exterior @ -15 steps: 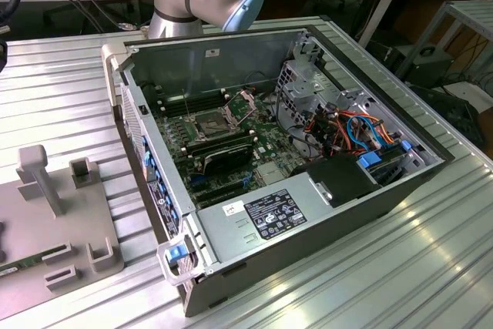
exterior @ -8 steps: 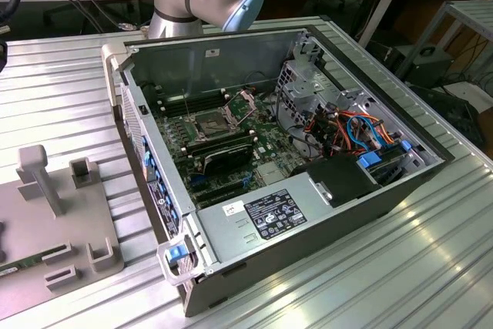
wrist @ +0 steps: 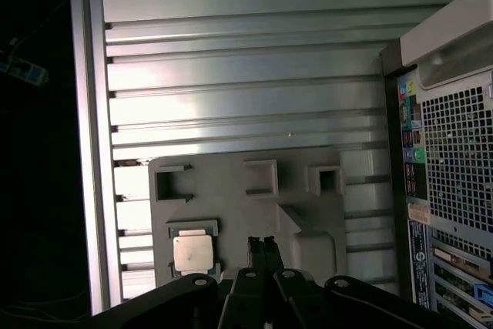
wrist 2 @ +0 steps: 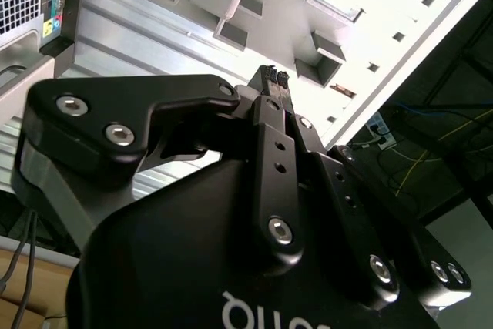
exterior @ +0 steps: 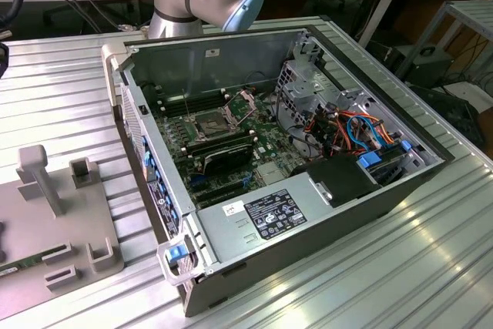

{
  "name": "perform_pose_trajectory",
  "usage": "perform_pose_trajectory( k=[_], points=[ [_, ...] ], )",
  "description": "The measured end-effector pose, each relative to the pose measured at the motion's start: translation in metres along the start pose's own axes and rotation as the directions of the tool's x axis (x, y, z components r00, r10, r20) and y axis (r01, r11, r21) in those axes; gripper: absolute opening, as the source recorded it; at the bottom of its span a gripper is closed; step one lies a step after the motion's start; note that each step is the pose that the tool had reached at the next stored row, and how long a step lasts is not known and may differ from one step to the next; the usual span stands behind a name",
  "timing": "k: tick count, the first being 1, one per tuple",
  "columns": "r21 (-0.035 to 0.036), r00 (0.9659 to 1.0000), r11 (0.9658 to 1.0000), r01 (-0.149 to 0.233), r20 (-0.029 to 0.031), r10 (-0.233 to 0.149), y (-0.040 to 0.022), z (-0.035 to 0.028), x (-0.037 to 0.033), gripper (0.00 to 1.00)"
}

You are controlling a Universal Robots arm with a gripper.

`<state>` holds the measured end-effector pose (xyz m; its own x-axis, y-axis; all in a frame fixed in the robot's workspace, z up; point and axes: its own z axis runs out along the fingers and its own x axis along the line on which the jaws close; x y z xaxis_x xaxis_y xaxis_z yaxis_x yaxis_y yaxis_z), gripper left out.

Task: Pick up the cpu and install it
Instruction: 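Reach for the cpu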

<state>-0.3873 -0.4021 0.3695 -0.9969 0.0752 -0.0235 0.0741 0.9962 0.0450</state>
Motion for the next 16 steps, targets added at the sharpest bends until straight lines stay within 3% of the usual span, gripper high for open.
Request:
perform_pose_trajectory(
  k=[5, 12, 16],
  points=[
    [0.0001, 1.0, 1.0, 0.0, -0.0001, 0.0, -0.0051, 0.0031, 0.0014, 0.11],
    [0.0002, 1.0, 1.0, 0.0, -0.0002, 0.0, -0.0187, 0.0099, 0.0094, 0.11],
    [0.0, 1.0, 1.0, 0.0, 0.0, 0.0, -0.0203, 0.0113, 0.0111, 0.11]
  ],
)
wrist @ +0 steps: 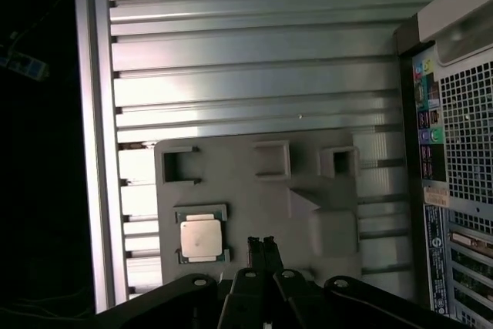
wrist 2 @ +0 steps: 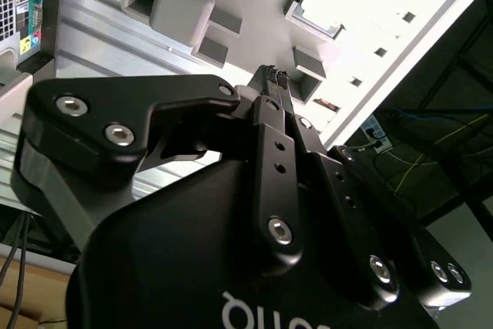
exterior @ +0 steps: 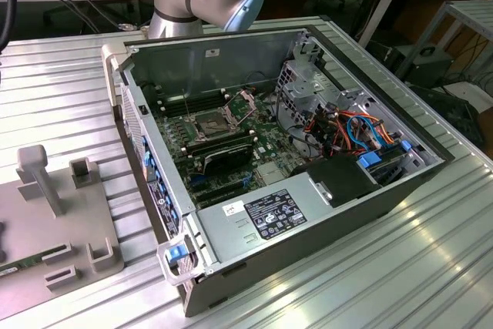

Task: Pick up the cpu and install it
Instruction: 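Reach for the cpu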

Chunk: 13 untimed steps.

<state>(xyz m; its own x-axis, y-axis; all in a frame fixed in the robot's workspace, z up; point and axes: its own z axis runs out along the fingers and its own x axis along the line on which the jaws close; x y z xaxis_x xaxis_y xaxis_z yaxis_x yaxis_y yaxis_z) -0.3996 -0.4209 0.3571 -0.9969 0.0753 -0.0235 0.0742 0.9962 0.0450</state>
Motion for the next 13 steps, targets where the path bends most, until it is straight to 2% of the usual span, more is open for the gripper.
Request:
perform_pose_trajectory(
  k=[6, 13],
  points=[
    [0.0003, 1.0, 1.0, 0.0, -0.0003, 0.0, -0.0001, 0.0003, 0.0003, 0.11],
    [0.001, 1.0, 1.0, 0.0, -0.0003, 0.0, -0.0003, 0.0037, 0.0004, 0.11]
  ],
)
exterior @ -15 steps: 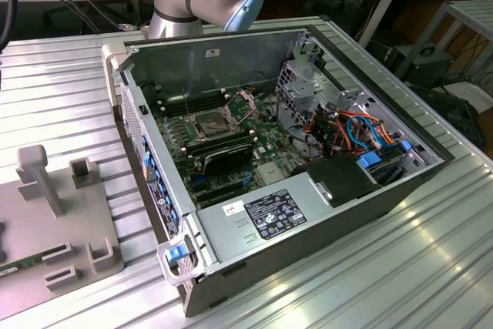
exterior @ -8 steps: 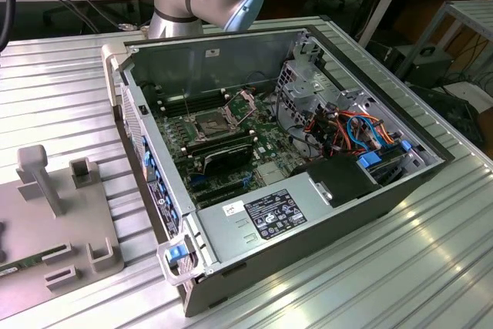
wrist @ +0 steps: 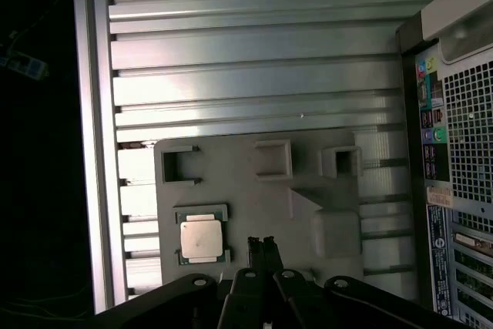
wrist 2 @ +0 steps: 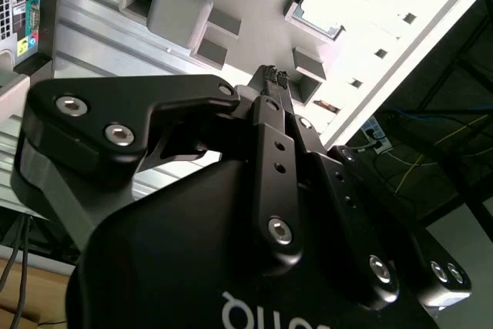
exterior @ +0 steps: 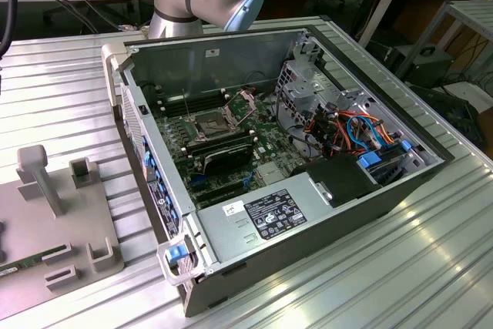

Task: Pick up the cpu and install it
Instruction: 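Reach for the cpu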

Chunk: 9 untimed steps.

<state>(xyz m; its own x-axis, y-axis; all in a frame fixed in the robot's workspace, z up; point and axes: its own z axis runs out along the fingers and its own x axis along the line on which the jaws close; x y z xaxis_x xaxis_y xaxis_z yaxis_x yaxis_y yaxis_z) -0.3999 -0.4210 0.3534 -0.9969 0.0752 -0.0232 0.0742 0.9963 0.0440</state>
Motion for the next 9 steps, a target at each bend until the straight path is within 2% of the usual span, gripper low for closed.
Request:
perform_pose_trajectory(
  k=[9],
  points=[
    [-0.0001, 1.0, 1.0, 0.0, 0.0001, 0.0, 0.0, 0.0003, 0.0, 0.11]
  ],
)
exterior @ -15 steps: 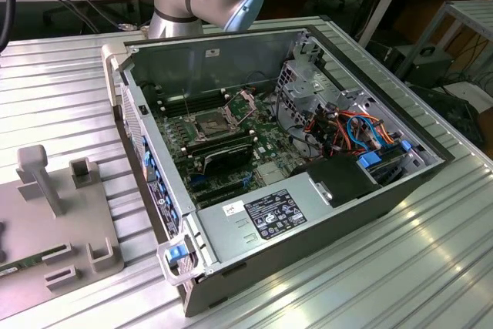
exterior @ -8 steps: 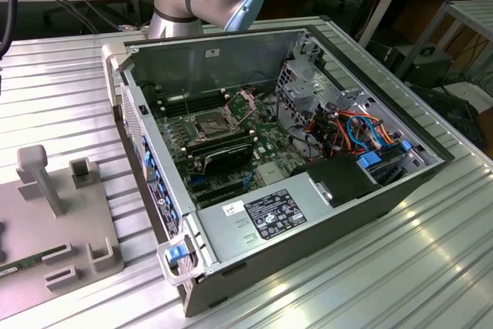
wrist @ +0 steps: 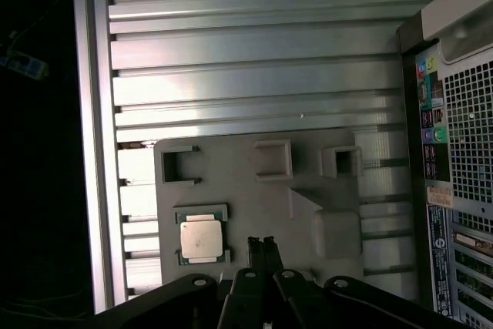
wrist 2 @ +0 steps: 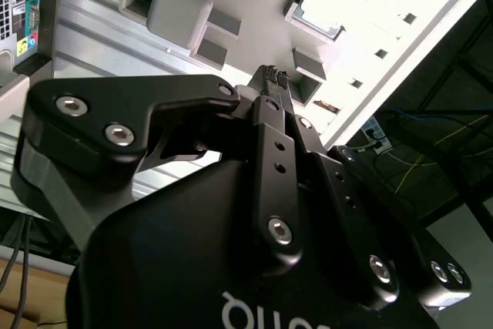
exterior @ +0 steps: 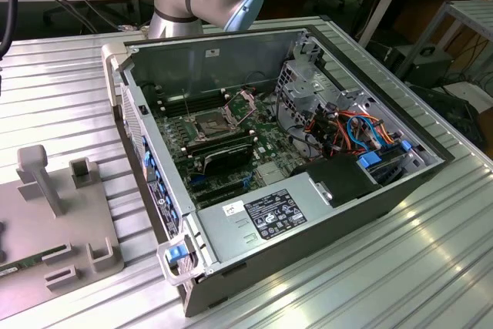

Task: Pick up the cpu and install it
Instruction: 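Reach for the cpu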

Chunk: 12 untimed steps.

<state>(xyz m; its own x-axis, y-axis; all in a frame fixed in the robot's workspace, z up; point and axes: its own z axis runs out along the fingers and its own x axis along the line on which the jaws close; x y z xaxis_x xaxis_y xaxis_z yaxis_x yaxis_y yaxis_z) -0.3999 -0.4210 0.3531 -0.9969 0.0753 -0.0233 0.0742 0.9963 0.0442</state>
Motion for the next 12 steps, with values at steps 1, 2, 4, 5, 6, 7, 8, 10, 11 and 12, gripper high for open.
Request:
perform_pose_trajectory(
  k=[1, 2, 4, 5, 6, 7, 8, 10, 11, 12],
  points=[
    [0.0, 1.0, 1.0, 0.0, 0.0, 0.0, 0.0, 0.0, 0.0, 0.11],
    [-0.0001, 1.0, 1.0, 0.0, 0.0002, 0.0, 0.0, 0.0003, 0.0, 0.11],
    [-0.0002, 1.0, 1.0, 0.0, 0.0002, 0.0, -0.0001, 0.0016, 0.0, 0.11],
    [0.0, 1.0, 1.0, 0.0, 0.0001, 0.0, -0.0001, 0.0031, 0.0001, 0.11],
    [-0.0001, 1.0, 1.0, 0.0, 0.0001, 0.0, -0.0002, 0.0047, 0.0001, 0.11],
    [0.0, 1.0, 1.0, 0.0, 0.0001, 0.0, -0.0003, 0.0058, 0.0001, 0.11],
    [-0.0001, 1.0, 1.0, 0.0, 0.0001, 0.0, -0.0003, 0.0069, 0.0002, 0.11],
    [0.0001, 1.0, 1.0, 0.0, -0.0002, 0.0, -0.0004, 0.009, 0.0002, 0.11],
    [0.0002, 1.0, 1.0, 0.0, -0.0002, 0.0, -0.0004, 0.009, 0.0003, 0.11],
    [0.0001, 1.0, 1.0, 0.0, -0.0001, 0.0, -0.0004, 0.0091, 0.0003, 0.11]
  ],
)
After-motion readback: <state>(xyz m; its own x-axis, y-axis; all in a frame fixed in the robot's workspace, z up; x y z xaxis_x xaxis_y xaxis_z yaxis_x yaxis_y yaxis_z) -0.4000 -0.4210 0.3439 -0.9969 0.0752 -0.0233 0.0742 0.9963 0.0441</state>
